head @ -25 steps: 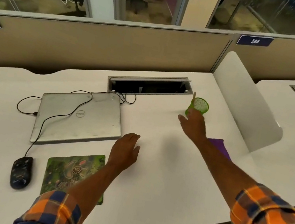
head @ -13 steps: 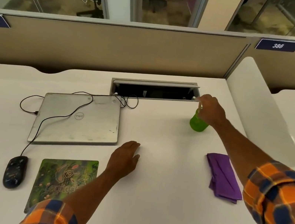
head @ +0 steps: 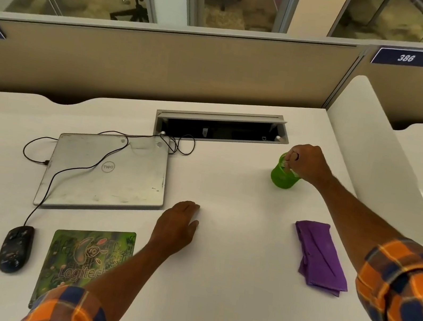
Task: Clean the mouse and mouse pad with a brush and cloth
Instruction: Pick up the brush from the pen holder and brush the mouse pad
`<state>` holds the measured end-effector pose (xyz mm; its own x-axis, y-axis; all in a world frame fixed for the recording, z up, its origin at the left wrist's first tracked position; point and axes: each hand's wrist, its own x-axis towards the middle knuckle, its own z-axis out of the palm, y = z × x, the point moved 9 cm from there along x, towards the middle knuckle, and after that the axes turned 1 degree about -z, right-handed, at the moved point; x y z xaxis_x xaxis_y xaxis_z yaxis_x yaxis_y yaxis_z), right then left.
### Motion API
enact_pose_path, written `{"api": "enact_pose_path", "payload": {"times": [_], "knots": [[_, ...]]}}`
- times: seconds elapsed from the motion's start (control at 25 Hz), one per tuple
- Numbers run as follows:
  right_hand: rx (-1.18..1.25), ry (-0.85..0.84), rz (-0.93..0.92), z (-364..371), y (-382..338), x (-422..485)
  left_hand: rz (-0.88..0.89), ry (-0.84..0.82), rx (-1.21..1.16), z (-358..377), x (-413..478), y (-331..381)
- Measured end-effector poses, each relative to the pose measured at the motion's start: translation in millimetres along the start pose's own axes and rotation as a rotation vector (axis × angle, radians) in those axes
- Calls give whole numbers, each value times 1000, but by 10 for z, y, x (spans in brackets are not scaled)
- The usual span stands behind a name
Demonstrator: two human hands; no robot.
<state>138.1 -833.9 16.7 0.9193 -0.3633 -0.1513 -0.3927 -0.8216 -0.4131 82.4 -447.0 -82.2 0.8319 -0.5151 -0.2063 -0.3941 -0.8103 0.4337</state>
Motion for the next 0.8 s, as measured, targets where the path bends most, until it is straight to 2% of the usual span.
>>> {"api": "enact_pose_path", "payload": {"times": [0.44,0.6,0.8], "knots": [[-51,1,-4,111,38,-52,6,10,-20,-16,-21,-22],[-1,112,-6,-155,-15,-120,35,18,-40,-63,-99,-27],[86,331,-21,-498,-275,-442,65,56,-59,-242,-276,-105]]}}
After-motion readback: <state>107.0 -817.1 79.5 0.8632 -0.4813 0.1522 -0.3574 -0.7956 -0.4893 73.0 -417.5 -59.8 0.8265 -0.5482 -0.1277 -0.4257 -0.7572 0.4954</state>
